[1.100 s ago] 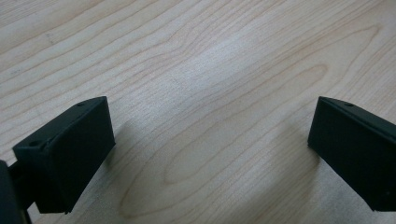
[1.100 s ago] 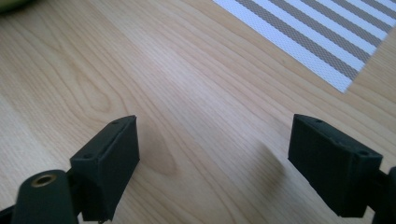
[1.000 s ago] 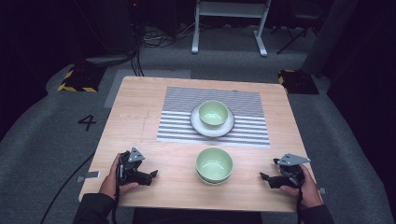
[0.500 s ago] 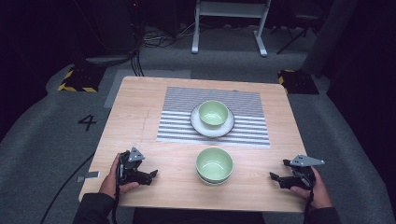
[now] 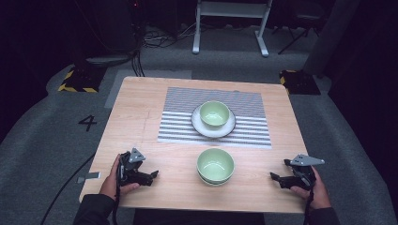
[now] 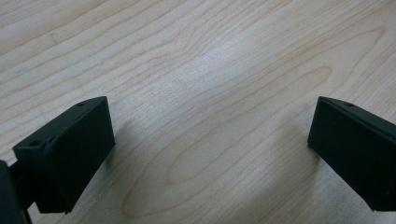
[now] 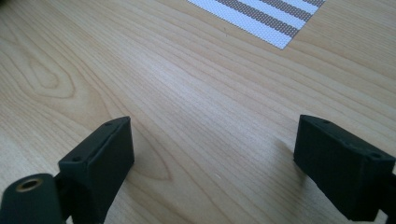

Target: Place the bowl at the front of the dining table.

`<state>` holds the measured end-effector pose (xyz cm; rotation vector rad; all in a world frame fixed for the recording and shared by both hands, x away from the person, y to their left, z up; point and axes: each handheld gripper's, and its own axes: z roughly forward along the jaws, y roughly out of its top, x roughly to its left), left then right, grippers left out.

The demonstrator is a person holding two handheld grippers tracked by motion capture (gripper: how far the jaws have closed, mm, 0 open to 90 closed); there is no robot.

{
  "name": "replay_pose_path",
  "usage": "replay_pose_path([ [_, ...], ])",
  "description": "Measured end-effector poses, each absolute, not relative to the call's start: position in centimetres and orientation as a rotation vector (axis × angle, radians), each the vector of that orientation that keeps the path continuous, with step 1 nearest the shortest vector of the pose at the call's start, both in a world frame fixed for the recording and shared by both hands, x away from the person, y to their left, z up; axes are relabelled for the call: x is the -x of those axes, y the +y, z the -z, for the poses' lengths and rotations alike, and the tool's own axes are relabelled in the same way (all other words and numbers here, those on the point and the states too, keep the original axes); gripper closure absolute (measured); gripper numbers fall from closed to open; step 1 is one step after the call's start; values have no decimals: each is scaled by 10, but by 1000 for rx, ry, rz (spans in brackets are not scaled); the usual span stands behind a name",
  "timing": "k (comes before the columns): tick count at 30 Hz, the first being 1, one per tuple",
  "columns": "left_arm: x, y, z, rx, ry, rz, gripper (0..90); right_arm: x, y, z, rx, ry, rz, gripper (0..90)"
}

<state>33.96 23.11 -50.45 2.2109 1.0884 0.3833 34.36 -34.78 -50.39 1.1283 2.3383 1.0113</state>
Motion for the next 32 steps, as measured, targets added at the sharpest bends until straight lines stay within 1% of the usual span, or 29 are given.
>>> replay_pose_path([
  [7,-340,231,504,-2217,1084,-383,4,-344,-348,504,-1129,2338,-1010,115],
  [13,-340,231,504,-2216,1084,-384,4,-344,-347,504,-1143,2334,-1000,88],
  [32,-342,231,505,-2213,1083,-384,2,-345,-347,504,-1176,2323,-981,46],
])
